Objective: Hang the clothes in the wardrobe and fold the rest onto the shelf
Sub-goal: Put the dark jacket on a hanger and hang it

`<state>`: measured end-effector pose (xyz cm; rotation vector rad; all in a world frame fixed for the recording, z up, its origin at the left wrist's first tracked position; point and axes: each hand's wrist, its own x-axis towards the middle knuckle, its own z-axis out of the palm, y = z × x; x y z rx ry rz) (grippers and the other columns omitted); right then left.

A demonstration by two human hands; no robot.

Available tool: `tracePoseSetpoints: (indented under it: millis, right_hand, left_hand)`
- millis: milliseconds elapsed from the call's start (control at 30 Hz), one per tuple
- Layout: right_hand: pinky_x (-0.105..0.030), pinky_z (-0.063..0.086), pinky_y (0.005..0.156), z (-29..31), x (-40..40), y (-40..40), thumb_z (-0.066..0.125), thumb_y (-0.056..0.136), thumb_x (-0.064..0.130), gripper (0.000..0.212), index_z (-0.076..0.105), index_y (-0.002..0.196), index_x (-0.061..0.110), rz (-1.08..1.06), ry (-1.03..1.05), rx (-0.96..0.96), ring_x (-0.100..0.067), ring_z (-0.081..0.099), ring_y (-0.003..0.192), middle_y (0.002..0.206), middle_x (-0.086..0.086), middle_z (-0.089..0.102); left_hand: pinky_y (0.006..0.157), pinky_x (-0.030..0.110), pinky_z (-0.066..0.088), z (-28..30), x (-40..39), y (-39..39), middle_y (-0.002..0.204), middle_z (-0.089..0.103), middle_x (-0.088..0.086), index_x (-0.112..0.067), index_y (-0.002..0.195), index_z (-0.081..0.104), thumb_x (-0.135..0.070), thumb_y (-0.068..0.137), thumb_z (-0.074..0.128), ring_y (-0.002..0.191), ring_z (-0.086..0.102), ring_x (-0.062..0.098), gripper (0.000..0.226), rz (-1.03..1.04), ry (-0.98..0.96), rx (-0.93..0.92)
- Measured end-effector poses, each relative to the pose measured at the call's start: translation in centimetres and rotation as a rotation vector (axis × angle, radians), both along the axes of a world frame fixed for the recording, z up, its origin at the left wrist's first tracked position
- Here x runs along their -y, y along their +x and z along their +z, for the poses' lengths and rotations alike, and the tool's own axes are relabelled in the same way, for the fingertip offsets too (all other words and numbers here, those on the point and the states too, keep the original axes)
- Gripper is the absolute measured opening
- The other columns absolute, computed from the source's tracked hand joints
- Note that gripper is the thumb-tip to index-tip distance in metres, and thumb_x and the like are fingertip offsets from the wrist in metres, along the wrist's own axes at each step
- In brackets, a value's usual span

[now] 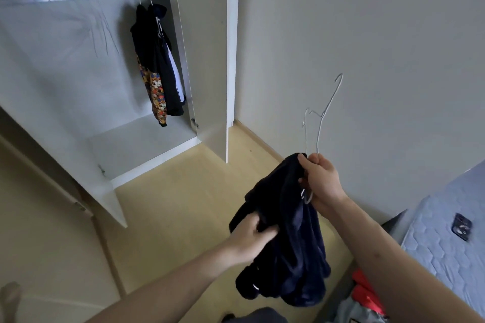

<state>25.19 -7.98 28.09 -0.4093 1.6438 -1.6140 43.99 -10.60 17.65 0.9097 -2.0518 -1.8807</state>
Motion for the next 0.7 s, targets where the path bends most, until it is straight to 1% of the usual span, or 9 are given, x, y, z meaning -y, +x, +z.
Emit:
tracePoseSetpoints:
  millis: [133,200,267,333,433,500,567,633,700]
  right_hand:
    - [-0.020,0.048,0.048,-0.4,-1.1,-1.8,0.061,0.101,0.017,0.039,0.035,0.072,0.020,-0.019,0.049,-0.077,-0.003,0.048,0.048,0.065,0.004,0.042]
    - [-0.022,0.056,0.056,-0.6,-1.8,-2.2,0.062,0.101,0.018,0.034,0.038,0.077,0.017,-0.007,0.076,-0.103,-0.008,0.062,0.057,0.072,-0.003,0.052]
    - [-0.027,0.062,0.066,-0.6,-2.7,-2.0,0.067,0.098,0.020,0.033,0.039,0.082,0.015,0.025,0.080,-0.117,-0.017,0.073,0.070,0.089,-0.011,0.067]
    - [-0.031,0.063,0.075,-0.5,-4.0,-1.2,0.080,0.087,0.027,0.040,0.042,0.087,0.013,0.094,0.066,-0.161,-0.024,0.076,0.087,0.109,-0.012,0.072]
    - [-0.029,0.062,0.074,-0.8,-5.4,0.5,0.091,0.065,0.031,0.057,0.046,0.096,0.012,0.295,0.058,-0.182,-0.020,0.075,0.101,0.120,0.002,0.072]
    - [-0.021,0.060,0.073,-1.3,-5.6,1.8,0.094,0.061,0.034,0.065,0.049,0.102,0.011,0.375,0.127,-0.257,-0.005,0.073,0.101,0.117,0.014,0.072]
    - [-0.012,0.055,0.066,-1.6,-5.2,2.7,0.093,0.063,0.037,0.062,0.052,0.103,0.012,0.329,0.230,-0.440,0.007,0.069,0.094,0.107,0.018,0.072]
    - [-0.016,0.055,0.056,-2.0,-4.5,2.9,0.090,0.067,0.035,0.057,0.053,0.100,0.007,0.230,0.260,-0.517,0.001,0.071,0.082,0.096,0.010,0.074]
    - [-0.032,0.056,0.057,-2.2,-3.9,3.0,0.084,0.070,0.034,0.051,0.054,0.097,0.004,0.199,0.276,-0.535,-0.013,0.070,0.070,0.085,0.000,0.071]
  left_hand:
    - [0.097,0.031,0.055,4.3,1.8,-0.5,0.127,0.070,0.000,-0.033,0.126,0.066,-0.026,0.102,0.058,0.121,0.065,0.019,0.027,0.177,0.235,-0.315]
    - [0.096,0.032,0.055,6.4,2.6,-0.8,0.128,0.070,0.003,-0.030,0.127,0.066,-0.021,0.103,0.056,0.121,0.066,0.022,0.028,0.222,0.295,-0.415]
    - [0.091,0.033,0.057,8.2,3.5,-1.2,0.127,0.071,0.005,-0.028,0.128,0.065,-0.023,0.104,0.054,0.118,0.068,0.023,0.027,0.256,0.384,-0.468]
    - [0.085,0.032,0.059,9.5,4.2,-1.6,0.125,0.072,0.007,-0.023,0.127,0.063,-0.021,0.105,0.051,0.113,0.070,0.023,0.025,0.295,0.506,-0.500]
    - [0.091,0.036,0.056,10.6,4.7,-2.3,0.126,0.069,0.014,-0.015,0.109,0.060,-0.015,0.104,0.045,0.111,0.069,0.026,0.016,0.232,0.623,-0.522]
    - [0.100,0.038,0.050,11.0,4.6,-2.7,0.131,0.065,0.016,-0.016,0.107,0.057,-0.011,0.100,0.039,0.117,0.065,0.027,0.020,0.133,0.608,-0.502]
    - [0.113,0.043,0.042,11.3,4.5,-2.7,0.140,0.060,0.015,-0.012,0.131,0.052,-0.007,0.094,0.036,0.129,0.057,0.030,0.041,0.034,0.557,-0.486]
    - [0.118,0.046,0.038,11.3,4.7,-2.5,0.142,0.057,0.016,-0.015,0.145,0.046,-0.002,0.087,0.038,0.132,0.053,0.034,0.060,-0.043,0.534,-0.482]
    - [0.116,0.042,0.042,11.3,5.1,-2.1,0.144,0.057,0.019,-0.015,0.147,0.044,0.003,0.085,0.037,0.136,0.053,0.034,0.065,-0.099,0.516,-0.491]
